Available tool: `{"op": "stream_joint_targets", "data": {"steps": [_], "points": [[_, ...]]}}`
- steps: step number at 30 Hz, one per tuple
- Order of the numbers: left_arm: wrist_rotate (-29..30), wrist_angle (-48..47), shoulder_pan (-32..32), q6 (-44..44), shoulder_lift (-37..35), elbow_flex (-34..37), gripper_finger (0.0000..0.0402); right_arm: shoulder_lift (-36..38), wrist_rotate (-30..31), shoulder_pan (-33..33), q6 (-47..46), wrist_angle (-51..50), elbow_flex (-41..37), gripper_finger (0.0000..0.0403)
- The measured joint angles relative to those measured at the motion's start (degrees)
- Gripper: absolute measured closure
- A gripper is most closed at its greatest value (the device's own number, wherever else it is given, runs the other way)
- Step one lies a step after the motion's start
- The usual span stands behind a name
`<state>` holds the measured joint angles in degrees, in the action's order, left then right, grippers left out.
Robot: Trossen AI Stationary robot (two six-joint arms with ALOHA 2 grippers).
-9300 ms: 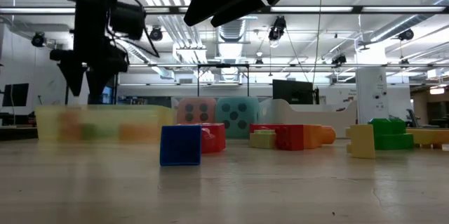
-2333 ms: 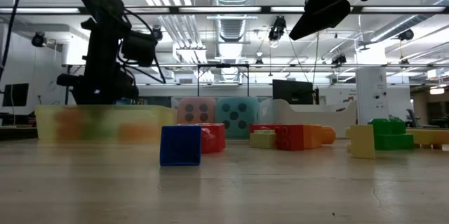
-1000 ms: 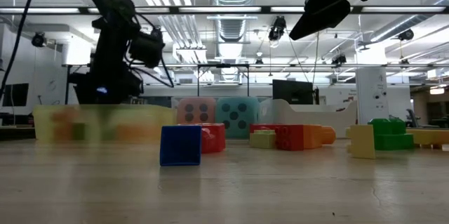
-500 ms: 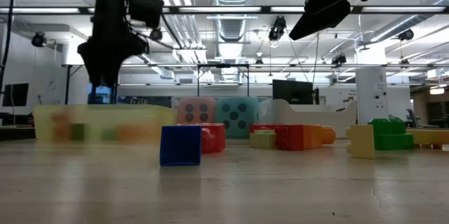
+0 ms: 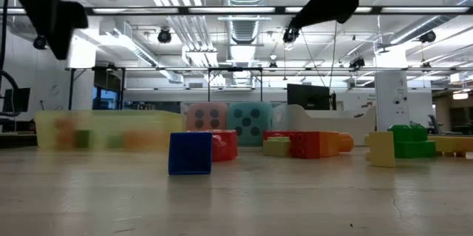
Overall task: Pick & Place Toys
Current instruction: Put the green game piece into the yellow bin
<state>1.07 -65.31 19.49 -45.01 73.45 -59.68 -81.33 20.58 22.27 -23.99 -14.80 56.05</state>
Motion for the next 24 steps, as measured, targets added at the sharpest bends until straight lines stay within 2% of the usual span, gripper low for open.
{"op": "stream_joint_targets", "data": {"steps": [2, 5, 8, 10, 14, 17, 24], "points": [[1.9, 2.3, 4.4, -3.2, 0.0, 0.0, 0.0052, 1.8, -1.4, -1.8, -2.9, -2.8, 0.0, 0.0038], [5.2, 4.2, 9.5, -8.5, 0.2, 0.0, 0.0052, 4.2, -9.2, -4.5, -5.8, -8.6, 0.0, 0.0038], [6.5, 5.1, 11.9, -9.5, 0.9, 0.0, 0.0052, 5.1, -17.8, -5.5, -8.0, -10.6, -0.7, 0.0038], [6.9, 5.7, 12.7, -10.1, 1.2, 0.0, 0.0052, 5.2, -20.4, -5.4, -9.9, -10.2, -0.8, 0.0038], [7.5, 5.6, 12.9, -10.6, 2.4, 0.1, 0.0052, 5.3, -21.0, -5.5, -9.1, -9.5, -0.4, 0.0038], [7.9, 5.7, 12.8, -9.7, 3.1, 0.1, 0.0052, 4.6, -18.7, -5.4, -9.8, -8.5, 0.0, 0.0038], [7.9, 9.0, 14.1, -0.3, 6.7, 0.1, 0.0052, 2.5, -17.6, -5.4, -4.8, -11.3, -0.3, 0.0038]]}}
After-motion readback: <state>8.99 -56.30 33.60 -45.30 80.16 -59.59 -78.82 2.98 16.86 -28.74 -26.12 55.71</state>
